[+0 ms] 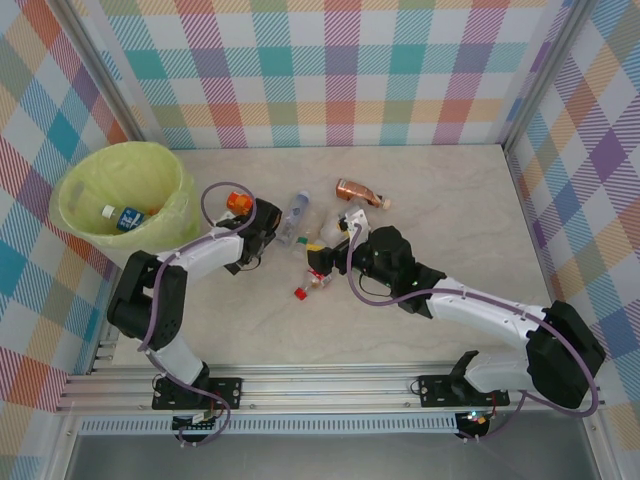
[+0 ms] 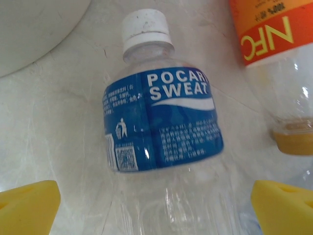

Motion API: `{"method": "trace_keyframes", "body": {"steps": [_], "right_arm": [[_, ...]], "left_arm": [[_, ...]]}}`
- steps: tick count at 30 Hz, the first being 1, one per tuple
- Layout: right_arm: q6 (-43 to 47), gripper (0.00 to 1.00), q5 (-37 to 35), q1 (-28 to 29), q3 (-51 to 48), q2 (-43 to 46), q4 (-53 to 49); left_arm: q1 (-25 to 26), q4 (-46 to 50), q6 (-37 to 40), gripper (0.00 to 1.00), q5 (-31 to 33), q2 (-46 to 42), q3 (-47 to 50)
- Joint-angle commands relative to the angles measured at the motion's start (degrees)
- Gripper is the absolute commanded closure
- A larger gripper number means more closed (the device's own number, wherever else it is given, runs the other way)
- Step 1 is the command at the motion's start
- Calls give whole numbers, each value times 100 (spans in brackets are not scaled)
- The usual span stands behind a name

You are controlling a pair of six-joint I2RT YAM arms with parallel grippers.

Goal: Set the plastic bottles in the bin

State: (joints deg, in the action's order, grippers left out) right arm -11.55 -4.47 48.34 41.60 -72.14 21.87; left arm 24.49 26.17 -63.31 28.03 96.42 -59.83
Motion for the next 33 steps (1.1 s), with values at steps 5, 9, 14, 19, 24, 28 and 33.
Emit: {"method": "trace_keyframes", "body": {"steps": [5,9,14,19,24,28,33], "right_arm": [[-93,0,-133,-21,-162,262,11],[-106,0,-121,-26,-163,239,28],[-125,0,-141,-25,-179,279,-22],[-102,0,-153,-26,-178,286,-80],[-106,1,-179,-25,-179,284,-93],[-80,0,-192,-26,-179,288,-108],[-67,0,-203,-26,-175,272,-134]], "left_arm": [[-109,-958,266,1,490,291,62],[-255,-1521,560,2,93,445,189],[-294,-1922,643,4,72,421,532],[-357,-1832,1189,7,-213,642,382],[-383,-1749,1647,12,-454,788,244],[-400,-1590,2000,15,-527,851,111],[-412,-1521,2369,19,-663,836,66]]}}
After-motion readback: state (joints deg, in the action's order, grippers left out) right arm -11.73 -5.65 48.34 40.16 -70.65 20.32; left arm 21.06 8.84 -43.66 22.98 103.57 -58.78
